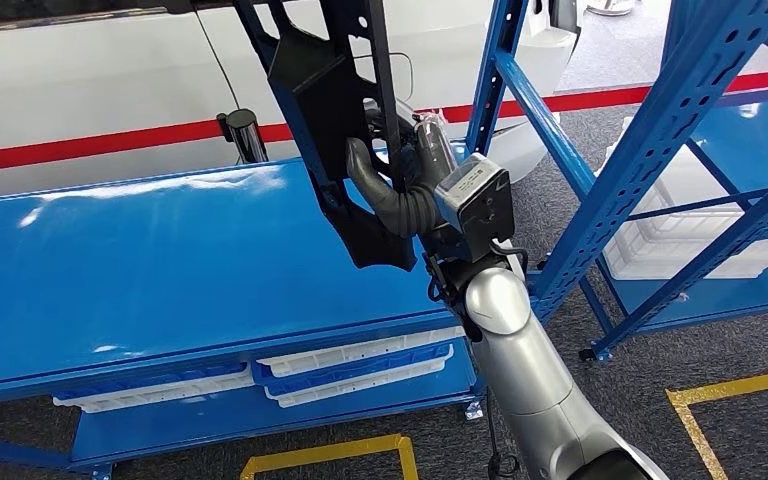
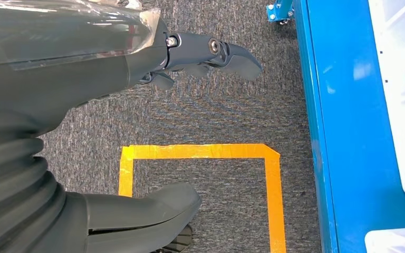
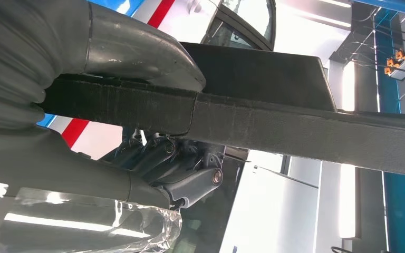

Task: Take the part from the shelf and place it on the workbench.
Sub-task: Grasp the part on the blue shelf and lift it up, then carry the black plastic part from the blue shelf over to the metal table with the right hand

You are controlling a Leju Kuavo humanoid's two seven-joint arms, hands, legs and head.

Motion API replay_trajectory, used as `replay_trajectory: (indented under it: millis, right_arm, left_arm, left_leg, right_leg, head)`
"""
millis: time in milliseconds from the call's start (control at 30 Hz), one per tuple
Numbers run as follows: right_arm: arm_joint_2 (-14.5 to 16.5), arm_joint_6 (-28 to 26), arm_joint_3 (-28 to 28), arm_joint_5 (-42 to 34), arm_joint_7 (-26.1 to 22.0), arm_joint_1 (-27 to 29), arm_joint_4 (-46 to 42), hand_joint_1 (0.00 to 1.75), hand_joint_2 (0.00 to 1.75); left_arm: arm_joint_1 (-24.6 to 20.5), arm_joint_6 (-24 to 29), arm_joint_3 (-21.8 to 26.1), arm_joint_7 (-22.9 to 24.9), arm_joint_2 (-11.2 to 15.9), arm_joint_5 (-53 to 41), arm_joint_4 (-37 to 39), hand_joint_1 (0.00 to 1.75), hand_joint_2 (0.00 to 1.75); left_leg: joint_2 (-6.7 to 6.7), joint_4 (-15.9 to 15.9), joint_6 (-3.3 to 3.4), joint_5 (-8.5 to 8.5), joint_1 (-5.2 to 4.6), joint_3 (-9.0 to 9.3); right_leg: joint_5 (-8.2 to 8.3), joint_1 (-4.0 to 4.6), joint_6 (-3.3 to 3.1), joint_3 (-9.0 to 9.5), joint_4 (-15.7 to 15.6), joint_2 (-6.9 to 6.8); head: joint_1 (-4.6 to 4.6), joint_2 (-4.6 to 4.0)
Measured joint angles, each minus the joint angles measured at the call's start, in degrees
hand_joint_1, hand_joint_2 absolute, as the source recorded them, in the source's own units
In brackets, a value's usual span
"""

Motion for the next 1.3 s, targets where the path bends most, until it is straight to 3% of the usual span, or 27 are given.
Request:
replay_trajectory:
  millis: [1300]
  right_arm:
    - [0.0,0.0,0.0,0.0,0.0,0.0,0.0,1.75,1.75]
  left_arm:
    - [0.0,0.0,0.0,0.0,0.0,0.0,0.0,0.0,1.75]
  left_leg:
    - [0.0,0.1,0.05,-0.04,-0.02,-0.02]
  right_leg:
    - [0.01,-0.06,0.01,0.0,0.0,0.0]
  head:
    - [0.0,0.0]
